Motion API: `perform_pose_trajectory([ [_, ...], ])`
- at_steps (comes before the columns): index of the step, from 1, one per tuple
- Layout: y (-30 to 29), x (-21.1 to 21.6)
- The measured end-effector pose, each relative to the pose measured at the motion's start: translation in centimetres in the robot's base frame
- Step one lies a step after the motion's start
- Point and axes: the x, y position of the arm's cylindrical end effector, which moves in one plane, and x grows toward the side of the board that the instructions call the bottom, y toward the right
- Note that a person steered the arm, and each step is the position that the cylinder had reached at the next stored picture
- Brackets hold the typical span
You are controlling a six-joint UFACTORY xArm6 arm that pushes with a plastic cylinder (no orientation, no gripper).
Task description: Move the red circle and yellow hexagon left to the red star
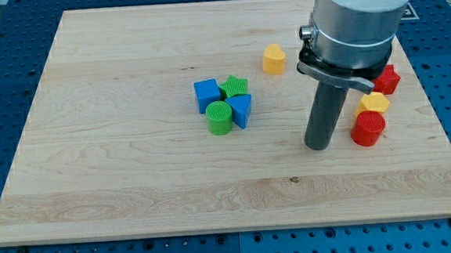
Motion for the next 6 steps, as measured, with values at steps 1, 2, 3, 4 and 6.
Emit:
perform_pose_trajectory([
  [1,2.7,1.4],
  [2,5.9,1.0],
  [3,8.6,0.6],
  [4,7.9,-0.2],
  [6,5.8,-5.5],
])
